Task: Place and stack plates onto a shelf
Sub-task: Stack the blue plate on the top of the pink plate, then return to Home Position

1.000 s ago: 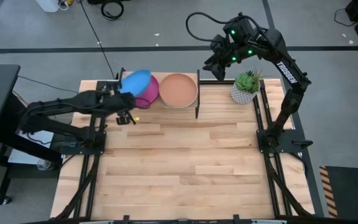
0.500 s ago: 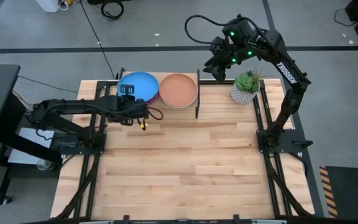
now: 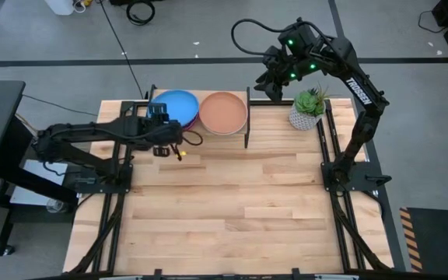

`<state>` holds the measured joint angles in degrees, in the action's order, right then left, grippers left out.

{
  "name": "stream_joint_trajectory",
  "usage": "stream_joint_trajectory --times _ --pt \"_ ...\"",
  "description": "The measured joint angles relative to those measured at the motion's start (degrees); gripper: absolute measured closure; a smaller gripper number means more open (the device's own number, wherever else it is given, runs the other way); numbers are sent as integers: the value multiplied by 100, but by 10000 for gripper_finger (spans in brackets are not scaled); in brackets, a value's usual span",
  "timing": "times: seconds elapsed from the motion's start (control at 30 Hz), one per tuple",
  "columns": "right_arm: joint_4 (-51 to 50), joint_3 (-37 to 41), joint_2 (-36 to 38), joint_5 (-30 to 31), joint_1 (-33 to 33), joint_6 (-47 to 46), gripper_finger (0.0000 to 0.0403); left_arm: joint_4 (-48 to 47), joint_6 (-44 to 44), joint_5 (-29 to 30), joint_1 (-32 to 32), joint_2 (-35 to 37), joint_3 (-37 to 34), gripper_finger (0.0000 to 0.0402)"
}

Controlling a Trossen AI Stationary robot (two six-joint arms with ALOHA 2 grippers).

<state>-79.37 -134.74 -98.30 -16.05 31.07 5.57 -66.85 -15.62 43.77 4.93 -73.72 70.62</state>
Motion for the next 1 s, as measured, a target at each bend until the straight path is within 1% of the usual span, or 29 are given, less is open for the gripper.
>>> stream_joint_trajectory --times 0.1,0.3,0.33,0.43,0.5,0.57,0.63,0.7,0.77,0.87,0.9,1.0 --pt "2 0 0 0 0 -1 258 68 7 -390 -11 75 251 192" --pt "-6 0 0 -4 -7 -7 258 118 146 -526 -9 71 445 193" --pt "-15 0 0 -3 -20 -30 258 110 182 -660 -8 69 445 193" --pt "-62 0 0 -4 -73 14 258 247 326 -1339 -9 69 445 193" --pt "-97 1 0 -4 -114 49 258 266 501 -1668 -9 75 445 193" --pt "-98 103 17 -4 -171 80 258 303 776 -2213 -33 117 439 194" --pt "-123 318 28 -2 -246 179 258 646 924 -2787 -128 151 371 194" --pt "-89 658 28 18 -349 221 258 1103 924 -3062 -382 247 180 194" --pt "163 1047 39 255 -456 211 258 1785 810 -3093 -684 371 -60 194" --pt "592 1719 236 666 -673 200 258 2424 770 -3008 -1093 564 -492 194" --pt "822 1982 376 700 -751 199 258 2575 799 -2899 -1246 635 -637 194" --pt "1795 2960 962 645 -1003 94 259 2820 978 -2284 -1712 964 -1143 194"
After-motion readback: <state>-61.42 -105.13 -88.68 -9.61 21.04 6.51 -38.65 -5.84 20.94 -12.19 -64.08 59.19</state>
